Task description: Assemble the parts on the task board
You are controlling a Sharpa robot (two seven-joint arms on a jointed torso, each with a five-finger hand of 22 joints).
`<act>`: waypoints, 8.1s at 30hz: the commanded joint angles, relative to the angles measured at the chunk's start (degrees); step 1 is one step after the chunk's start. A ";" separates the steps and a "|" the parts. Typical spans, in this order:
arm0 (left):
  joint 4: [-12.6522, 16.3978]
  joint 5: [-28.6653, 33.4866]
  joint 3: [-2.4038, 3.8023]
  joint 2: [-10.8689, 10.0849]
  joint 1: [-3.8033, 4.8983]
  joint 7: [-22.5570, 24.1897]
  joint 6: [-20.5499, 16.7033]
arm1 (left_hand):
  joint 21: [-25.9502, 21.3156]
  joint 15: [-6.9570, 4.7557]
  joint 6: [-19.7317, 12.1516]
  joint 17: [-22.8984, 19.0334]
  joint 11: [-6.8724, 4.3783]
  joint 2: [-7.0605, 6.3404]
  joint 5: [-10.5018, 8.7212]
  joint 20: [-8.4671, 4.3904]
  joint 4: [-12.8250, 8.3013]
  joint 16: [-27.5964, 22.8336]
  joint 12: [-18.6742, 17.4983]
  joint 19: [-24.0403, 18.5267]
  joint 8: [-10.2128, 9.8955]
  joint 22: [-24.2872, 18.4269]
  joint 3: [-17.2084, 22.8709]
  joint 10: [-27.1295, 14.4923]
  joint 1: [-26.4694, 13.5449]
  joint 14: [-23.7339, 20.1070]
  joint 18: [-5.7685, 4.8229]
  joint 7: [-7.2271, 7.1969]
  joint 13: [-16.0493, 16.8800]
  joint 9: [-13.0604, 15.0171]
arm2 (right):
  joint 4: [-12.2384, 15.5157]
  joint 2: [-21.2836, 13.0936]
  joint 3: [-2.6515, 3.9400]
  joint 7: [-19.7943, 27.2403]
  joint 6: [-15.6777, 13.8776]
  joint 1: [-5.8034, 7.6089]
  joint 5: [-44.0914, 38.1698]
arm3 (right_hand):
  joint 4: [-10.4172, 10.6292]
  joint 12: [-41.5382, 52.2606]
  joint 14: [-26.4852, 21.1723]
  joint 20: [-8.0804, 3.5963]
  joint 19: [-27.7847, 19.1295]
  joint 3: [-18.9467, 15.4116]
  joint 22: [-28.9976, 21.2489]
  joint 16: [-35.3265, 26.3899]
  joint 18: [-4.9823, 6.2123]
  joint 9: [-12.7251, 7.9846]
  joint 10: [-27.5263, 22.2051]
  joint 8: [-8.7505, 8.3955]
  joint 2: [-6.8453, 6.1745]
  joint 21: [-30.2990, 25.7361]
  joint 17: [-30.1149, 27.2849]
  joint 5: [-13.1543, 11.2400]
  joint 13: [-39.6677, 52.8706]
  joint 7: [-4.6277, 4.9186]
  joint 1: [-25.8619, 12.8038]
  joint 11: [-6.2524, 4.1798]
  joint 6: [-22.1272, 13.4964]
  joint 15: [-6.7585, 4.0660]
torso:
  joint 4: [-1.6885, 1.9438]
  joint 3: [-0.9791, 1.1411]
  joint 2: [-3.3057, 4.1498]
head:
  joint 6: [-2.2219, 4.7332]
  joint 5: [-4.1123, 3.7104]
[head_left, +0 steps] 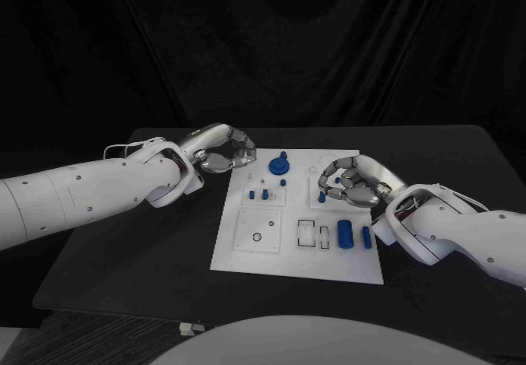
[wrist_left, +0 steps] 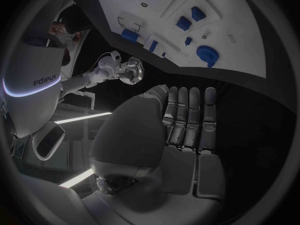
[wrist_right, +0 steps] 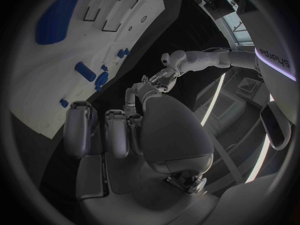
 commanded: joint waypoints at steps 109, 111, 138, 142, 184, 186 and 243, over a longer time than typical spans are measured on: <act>-15.97 -32.46 0.14 21.40 -1.88 -14.45 7.70 | 39.71 -6.27 2.28 31.54 -2.36 -6.61 -10.96 -4.07 -7.55 32.72 -12.81 45.66 -10.86 11.47 6.36 10.96 -0.92 46.73 -3.02 -3.84 -28.20 -32.40 | 0.92 -2.56 0.03 0.50 -4.49 2.52 -11.14 | 5.92 -21.56 4.10 -0.86 1.30 1.14 12.02 -0.26 0.60 -4.75 -6.92 -1.15 -1.97 -0.78 4.19 -8.76 -10.35 -0.68 -0.38 -0.35 1.64 -0.68 | -0.03 -0.08 0.11 | -0.01 0.65; -16.07 -32.46 0.14 21.52 -1.96 -14.56 7.80 | 39.59 -6.26 2.55 31.44 -2.39 -6.66 -11.14 -4.07 -7.59 32.68 -12.51 45.61 -10.79 11.45 6.21 11.25 -1.20 46.69 -2.99 -3.71 -27.84 -32.40 | 0.94 -2.58 0.03 0.49 -4.46 2.49 -11.14 | 5.92 -21.56 4.10 -0.86 1.30 1.14 12.02 -0.26 0.60 -4.75 -6.92 -1.15 -1.97 -0.78 4.19 -8.76 -10.35 -0.68 -0.38 -0.35 1.64 -0.68 | -0.01 -0.07 0.13 | -0.01 0.53; -19.25 -32.46 0.15 23.31 -3.09 -15.16 9.95 | 37.67 -6.08 5.47 28.64 -2.18 -5.53 -9.08 -3.86 -9.63 31.62 -13.31 44.67 -9.91 11.00 7.58 8.85 -0.80 45.51 -2.64 -2.29 -26.39 -32.17 | 0.77 -2.38 0.03 0.40 -3.62 2.14 -11.14 | 5.89 -21.64 4.00 -0.81 1.23 1.19 11.97 -0.38 0.64 -4.93 -6.83 -1.37 -1.96 -0.88 3.87 -7.99 -10.49 -0.61 -0.24 -0.29 1.56 -0.62 | 0.00 -0.10 0.08 | -0.01 0.36; -20.05 -32.46 0.15 23.67 -3.36 -14.86 9.75 | 37.50 -6.23 6.09 28.63 -2.41 -5.23 -8.93 -3.95 -10.10 31.61 -13.21 44.61 -9.68 10.97 8.00 9.20 -0.52 45.52 -2.59 -2.13 -26.20 -32.06 | 0.73 -2.34 0.03 0.35 -3.44 2.13 -11.14 | 5.87 -21.71 3.95 -0.80 1.15 1.22 11.91 -0.48 0.68 -4.96 -6.86 -1.40 -1.94 -1.06 3.64 -7.84 -10.58 -0.60 -0.19 -0.28 1.57 -0.61 | 0.01 -0.10 0.05 | -0.01 0.56; -4.98 -32.46 0.15 8.59 3.66 -11.44 5.19 | 36.17 -7.21 12.58 28.21 -4.28 -3.39 -12.98 -5.06 -14.15 30.80 -14.58 44.58 -8.68 10.76 9.88 19.51 0.58 46.25 -2.45 -2.28 -25.78 -31.17 | 0.55 -2.81 0.02 -0.05 -2.67 1.47 -11.14 | 5.62 -21.88 3.84 -0.77 0.99 1.34 11.81 -0.68 0.75 -5.04 -6.91 -1.44 -1.91 -1.36 3.22 -7.43 -10.79 -0.60 0.17 -0.28 1.64 -0.59 | 0.06 -0.08 -0.06 | -0.01 0.18; -4.90 -32.46 0.14 8.18 3.77 -11.23 5.74 | 36.04 -7.19 12.50 28.31 -4.23 -3.43 -13.03 -5.03 -14.12 30.82 -14.68 44.52 -8.75 10.73 9.85 19.49 0.52 46.27 -2.43 -2.25 -25.79 -31.19 | 0.57 -2.89 0.02 -0.04 -2.69 1.37 -11.14 | 5.62 -21.88 3.84 -0.77 0.99 1.34 11.81 -0.68 0.75 -5.04 -6.91 -1.44 -1.91 -1.36 3.22 -7.43 -10.79 -0.60 0.17 -0.28 1.64 -0.59 | 0.03 -0.07 -0.07 | -0.01 0.14; -13.54 -32.46 0.13 13.97 -2.26 -11.83 4.15 | 34.83 -7.32 10.81 26.72 -4.01 -3.46 -13.53 -5.07 -13.51 30.13 -16.68 43.94 -10.30 10.47 9.93 19.10 0.16 45.56 -2.22 -2.22 -25.95 -31.73 | 0.39 -2.31 0.02 -0.04 -2.24 0.91 -10.94 | 5.45 -22.01 3.79 -0.75 0.92 1.43 11.77 -0.73 0.78 -5.10 -6.93 -1.47 -1.82 -1.45 3.11 -7.28 -10.95 -0.57 0.40 -0.25 1.67 -0.58 | 0.00 0.00 -0.01 | -0.01 -0.23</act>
